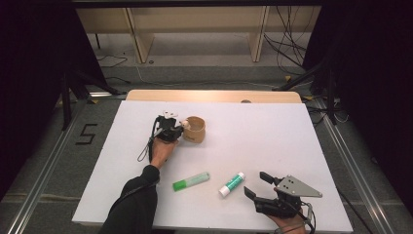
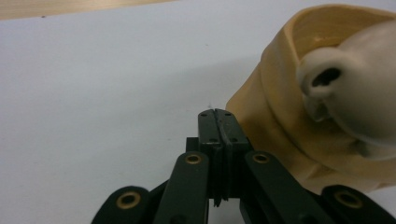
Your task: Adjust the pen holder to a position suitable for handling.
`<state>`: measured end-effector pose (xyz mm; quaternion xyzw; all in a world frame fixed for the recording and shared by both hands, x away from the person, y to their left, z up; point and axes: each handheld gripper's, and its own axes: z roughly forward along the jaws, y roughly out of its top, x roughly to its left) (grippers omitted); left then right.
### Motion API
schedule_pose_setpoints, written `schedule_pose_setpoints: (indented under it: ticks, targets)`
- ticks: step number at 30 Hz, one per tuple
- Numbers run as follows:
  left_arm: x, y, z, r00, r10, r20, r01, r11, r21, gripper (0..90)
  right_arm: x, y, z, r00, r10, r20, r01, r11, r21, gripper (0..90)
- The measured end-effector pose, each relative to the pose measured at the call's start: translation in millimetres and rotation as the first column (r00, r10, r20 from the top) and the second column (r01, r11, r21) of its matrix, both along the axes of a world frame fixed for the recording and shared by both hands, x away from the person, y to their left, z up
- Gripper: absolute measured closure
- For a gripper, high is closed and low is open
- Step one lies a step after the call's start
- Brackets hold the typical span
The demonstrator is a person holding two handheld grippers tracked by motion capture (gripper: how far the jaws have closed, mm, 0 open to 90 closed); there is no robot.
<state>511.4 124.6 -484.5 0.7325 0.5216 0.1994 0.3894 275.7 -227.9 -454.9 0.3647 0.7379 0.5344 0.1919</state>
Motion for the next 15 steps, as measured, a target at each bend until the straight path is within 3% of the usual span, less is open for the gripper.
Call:
schedule_pose_setpoints:
  ticks: [15]
  targets:
    - [-3.7, -21.3, -0.7, 0.9994, -0.032, -0.016, 0.032, 0.9995, -0.005, 89.7, 0.7, 0.5, -1.1, 1.0000, -0.001, -0.005, 0.001, 1.000, -0.002, 25.4]
